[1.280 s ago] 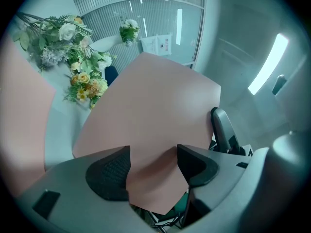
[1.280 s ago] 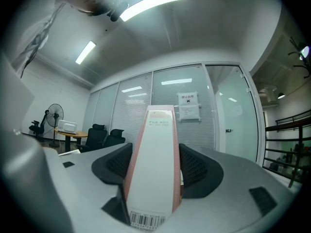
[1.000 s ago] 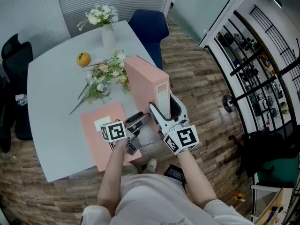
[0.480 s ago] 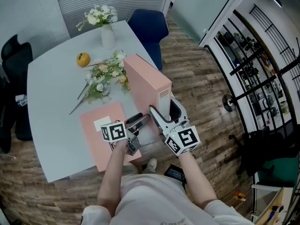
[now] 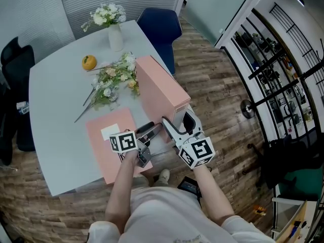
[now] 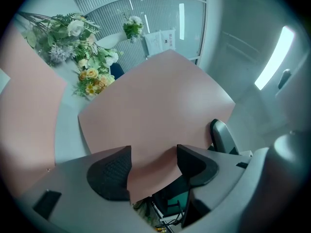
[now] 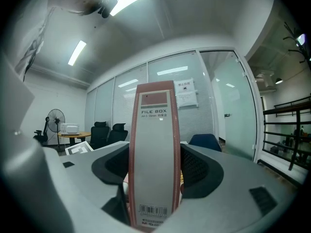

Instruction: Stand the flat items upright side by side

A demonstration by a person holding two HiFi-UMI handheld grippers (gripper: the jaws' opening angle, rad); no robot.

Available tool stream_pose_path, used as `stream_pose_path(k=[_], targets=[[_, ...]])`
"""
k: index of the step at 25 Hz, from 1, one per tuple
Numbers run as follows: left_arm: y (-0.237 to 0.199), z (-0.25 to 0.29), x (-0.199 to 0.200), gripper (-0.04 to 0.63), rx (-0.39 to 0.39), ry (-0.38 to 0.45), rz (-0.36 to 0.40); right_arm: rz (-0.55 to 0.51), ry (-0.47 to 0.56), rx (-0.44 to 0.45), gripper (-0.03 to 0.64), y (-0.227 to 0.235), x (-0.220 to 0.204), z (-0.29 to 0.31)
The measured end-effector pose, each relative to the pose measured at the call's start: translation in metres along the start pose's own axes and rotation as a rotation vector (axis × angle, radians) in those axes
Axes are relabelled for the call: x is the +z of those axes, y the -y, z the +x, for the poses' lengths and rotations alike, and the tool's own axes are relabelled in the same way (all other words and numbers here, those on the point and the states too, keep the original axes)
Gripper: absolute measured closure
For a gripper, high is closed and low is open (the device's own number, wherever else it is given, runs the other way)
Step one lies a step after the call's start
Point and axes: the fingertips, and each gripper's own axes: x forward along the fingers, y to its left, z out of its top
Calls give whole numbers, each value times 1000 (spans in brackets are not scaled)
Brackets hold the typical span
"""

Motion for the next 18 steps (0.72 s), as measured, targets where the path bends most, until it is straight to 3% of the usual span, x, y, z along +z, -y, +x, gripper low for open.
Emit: stream_pose_path(k=[18], targets=[[-13,-3,-23,308,12,-45,-35,-16,-71,-19,304,-2,-32,-23]])
